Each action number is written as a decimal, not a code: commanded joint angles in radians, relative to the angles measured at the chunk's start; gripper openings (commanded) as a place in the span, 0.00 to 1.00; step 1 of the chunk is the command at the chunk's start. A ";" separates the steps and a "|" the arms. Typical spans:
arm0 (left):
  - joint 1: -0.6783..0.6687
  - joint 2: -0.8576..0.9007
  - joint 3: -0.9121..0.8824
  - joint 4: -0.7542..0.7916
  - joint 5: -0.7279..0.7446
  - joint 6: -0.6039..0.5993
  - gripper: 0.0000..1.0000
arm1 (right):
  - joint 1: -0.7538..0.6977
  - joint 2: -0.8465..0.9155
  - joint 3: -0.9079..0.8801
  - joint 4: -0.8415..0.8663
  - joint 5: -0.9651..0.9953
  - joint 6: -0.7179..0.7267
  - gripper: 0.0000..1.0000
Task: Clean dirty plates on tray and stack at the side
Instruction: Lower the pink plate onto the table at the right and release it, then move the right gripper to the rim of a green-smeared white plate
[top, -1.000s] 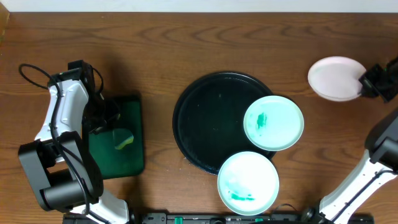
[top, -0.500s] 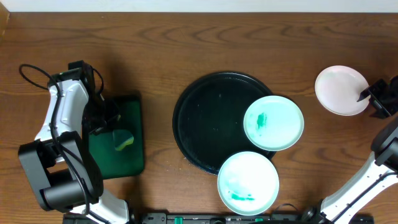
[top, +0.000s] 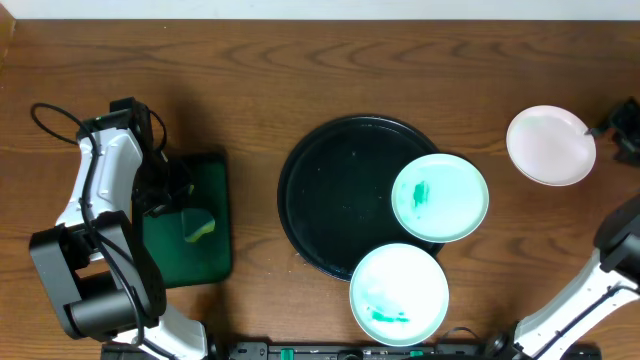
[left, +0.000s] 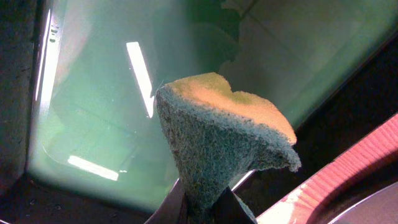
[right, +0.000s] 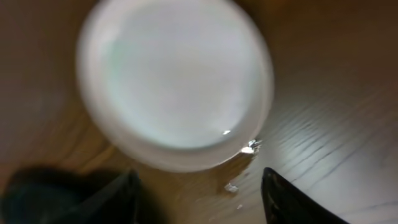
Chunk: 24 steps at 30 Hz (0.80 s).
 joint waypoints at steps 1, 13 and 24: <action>0.004 0.014 -0.006 -0.008 -0.002 0.017 0.08 | 0.079 -0.102 0.027 -0.038 -0.128 -0.146 0.58; 0.004 0.014 -0.006 -0.007 -0.002 0.024 0.07 | 0.457 -0.166 0.004 -0.311 -0.153 -0.279 0.58; 0.004 0.014 -0.006 0.002 -0.002 0.028 0.07 | 0.729 -0.292 -0.284 -0.061 -0.060 -0.332 0.61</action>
